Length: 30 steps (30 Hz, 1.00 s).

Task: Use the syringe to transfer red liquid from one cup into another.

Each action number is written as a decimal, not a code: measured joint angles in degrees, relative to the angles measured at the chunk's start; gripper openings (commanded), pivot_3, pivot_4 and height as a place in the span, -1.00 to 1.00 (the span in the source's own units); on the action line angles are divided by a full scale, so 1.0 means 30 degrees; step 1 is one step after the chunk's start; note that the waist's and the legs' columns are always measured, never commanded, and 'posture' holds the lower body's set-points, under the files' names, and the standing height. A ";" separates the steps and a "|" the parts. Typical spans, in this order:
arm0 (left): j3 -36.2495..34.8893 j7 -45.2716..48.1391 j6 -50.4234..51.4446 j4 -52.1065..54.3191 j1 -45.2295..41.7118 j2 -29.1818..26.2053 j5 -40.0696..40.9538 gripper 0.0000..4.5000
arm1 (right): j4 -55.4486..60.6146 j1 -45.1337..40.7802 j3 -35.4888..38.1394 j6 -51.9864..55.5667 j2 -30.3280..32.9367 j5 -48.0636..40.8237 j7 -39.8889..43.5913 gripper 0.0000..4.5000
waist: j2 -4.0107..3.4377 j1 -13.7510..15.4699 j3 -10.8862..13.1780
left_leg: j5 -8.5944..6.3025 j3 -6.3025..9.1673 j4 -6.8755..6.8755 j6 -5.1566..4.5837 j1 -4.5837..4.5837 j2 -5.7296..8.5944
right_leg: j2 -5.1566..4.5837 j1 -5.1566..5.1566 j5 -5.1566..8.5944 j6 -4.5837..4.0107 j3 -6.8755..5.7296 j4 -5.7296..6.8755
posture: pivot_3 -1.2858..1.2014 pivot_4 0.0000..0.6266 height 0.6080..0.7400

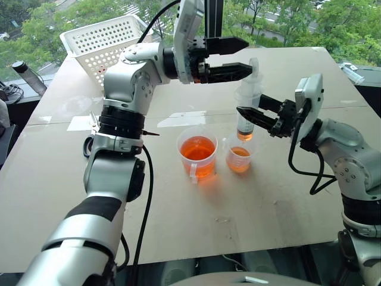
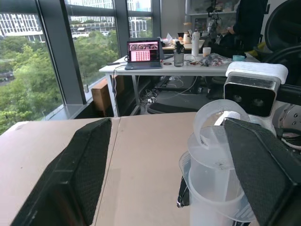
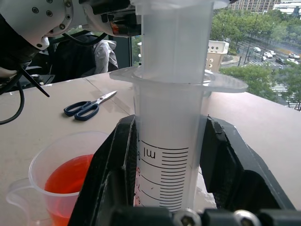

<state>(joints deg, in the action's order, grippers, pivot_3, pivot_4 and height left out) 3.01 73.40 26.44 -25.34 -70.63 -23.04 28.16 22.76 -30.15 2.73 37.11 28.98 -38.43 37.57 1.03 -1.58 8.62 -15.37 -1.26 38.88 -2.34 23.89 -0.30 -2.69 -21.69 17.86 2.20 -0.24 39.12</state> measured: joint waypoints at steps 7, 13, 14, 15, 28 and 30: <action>0.0147 0.0740 -0.0142 0.0004 -0.0001 0.0509 -0.0013 -0.98 | -0.0017 0.0035 0.0081 -0.0012 0.0015 0.0148 -0.0122 -0.36 | 0.0001 0.0230 0.0000 | 0.0000 0.0003 0.0001 0.0000 0.0002 -0.0001 | 0.0000 0.0000 0.0000 -0.0001 -0.0003 -0.0001 | 0.03 -0.52 1.00; 0.0206 0.1070 0.0239 0.0153 0.0000 0.0687 -0.0005 -0.98 | -0.0013 0.0344 0.0079 -0.0411 0.0017 0.0219 0.0093 -0.36 | 0.0001 0.0259 0.0000 | 0.0000 0.0003 0.0001 0.0000 0.0005 0.0000 | 0.0001 0.0002 0.0000 0.0000 -0.0003 -0.0005 | 0.03 -0.52 1.00; 0.0286 0.1085 0.0239 0.0247 0.0004 0.0665 -0.0025 -0.98 | -0.0012 0.0387 0.0079 -0.0447 0.0017 0.0220 0.0118 -0.36 | 0.0001 0.0259 0.0000 | 0.0000 0.0003 0.0001 0.0000 0.0005 -0.0001 | 0.0001 0.0001 0.0000 0.0000 -0.0003 -0.0005 | 0.03 -0.52 1.00; 0.0344 0.1130 0.0230 0.0375 0.0027 0.0626 -0.0099 -0.98 | -0.0011 0.0446 0.0079 -0.0480 0.0017 0.0217 0.0153 -0.36 | 0.0001 0.0258 0.0000 | 0.0000 0.0003 0.0001 0.0000 0.0005 0.0000 | 0.0001 0.0001 0.0000 -0.0001 -0.0003 -0.0005 | 0.03 -0.52 1.00; 0.0738 0.1295 0.0090 0.1145 0.0705 0.0651 -0.1066 -0.98 | 0.0001 0.0806 0.0018 -0.0352 0.0480 0.0197 0.0252 -0.36 | 0.0000 0.0268 0.0000 | 0.0000 0.0004 0.0002 0.0000 0.0005 -0.0001 | 0.0001 0.0003 0.0000 -0.0001 -0.0005 -0.0005 | 0.03 -0.52 1.00; 0.0728 0.1287 0.0266 0.1146 0.0747 0.0714 -0.1086 -0.98 | 0.0000 0.0806 0.0019 -0.0328 0.0507 0.0118 0.0248 -0.36 | 0.0000 0.0264 0.0000 | 0.0000 0.0004 0.0002 0.0000 0.0005 -0.0001 | 0.0002 0.0003 0.0000 0.0000 -0.0004 -0.0005 | 0.03 -0.52 1.00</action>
<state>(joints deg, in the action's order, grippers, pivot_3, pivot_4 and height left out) 5.20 77.26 27.24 -21.90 -68.39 -20.90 24.90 22.76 -27.73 2.79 36.12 30.51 -38.08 38.31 1.03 -0.78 8.63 -15.37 -1.25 38.89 -2.34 23.91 -0.30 -2.68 -21.68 17.86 2.20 -0.25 39.11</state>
